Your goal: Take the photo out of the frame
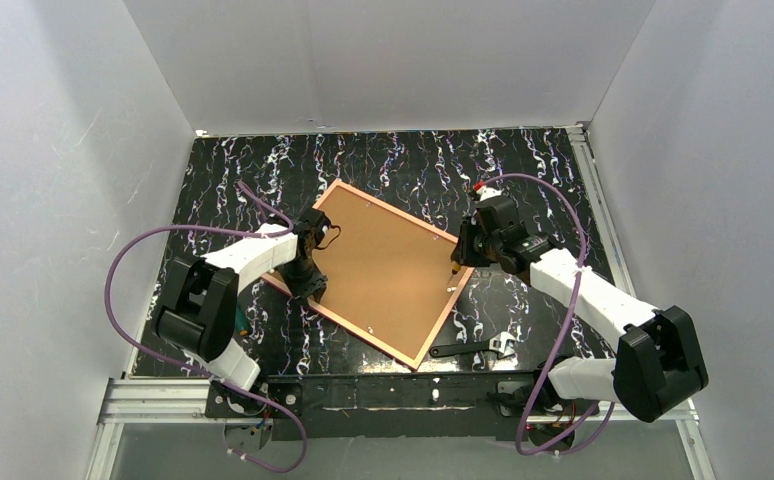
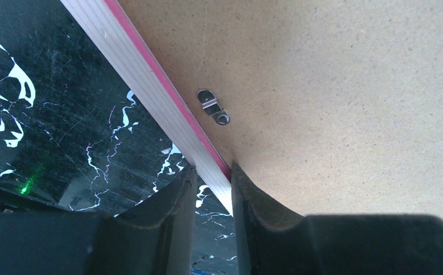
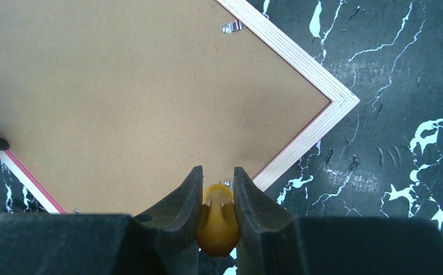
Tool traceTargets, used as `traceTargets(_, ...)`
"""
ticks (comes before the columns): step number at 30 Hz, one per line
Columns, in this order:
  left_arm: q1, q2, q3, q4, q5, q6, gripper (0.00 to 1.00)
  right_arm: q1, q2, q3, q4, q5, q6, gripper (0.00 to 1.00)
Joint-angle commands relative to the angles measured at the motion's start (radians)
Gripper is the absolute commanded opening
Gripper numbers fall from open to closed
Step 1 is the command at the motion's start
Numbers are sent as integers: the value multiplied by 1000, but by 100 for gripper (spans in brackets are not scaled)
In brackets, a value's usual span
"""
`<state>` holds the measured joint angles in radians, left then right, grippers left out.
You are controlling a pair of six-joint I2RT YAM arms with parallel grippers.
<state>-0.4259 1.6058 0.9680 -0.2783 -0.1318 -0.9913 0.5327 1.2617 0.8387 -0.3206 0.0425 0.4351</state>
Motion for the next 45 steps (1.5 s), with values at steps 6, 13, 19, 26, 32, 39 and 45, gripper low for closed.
traceTargets(6,30,81,23,-145,33,44,0,12,-14,-77,60,4,-21,1)
traceTargets(13,31,84,17,-154,22,50,0,13,-32,-91,39,82,-54,1)
traceTargets(19,31,91,25,-160,18,54,0,14,-66,-88,18,126,-84,1)
traceTargets(26,32,99,22,-160,24,52,0,13,-54,-117,96,106,-78,1)
traceTargets(32,31,98,23,-160,30,57,0,13,-28,-132,164,51,-38,1)
traceTargets(39,32,110,20,-154,48,54,0,13,-35,-159,250,59,6,1)
traceTargets(45,31,104,27,-150,50,71,0,14,-56,-72,118,115,5,1)
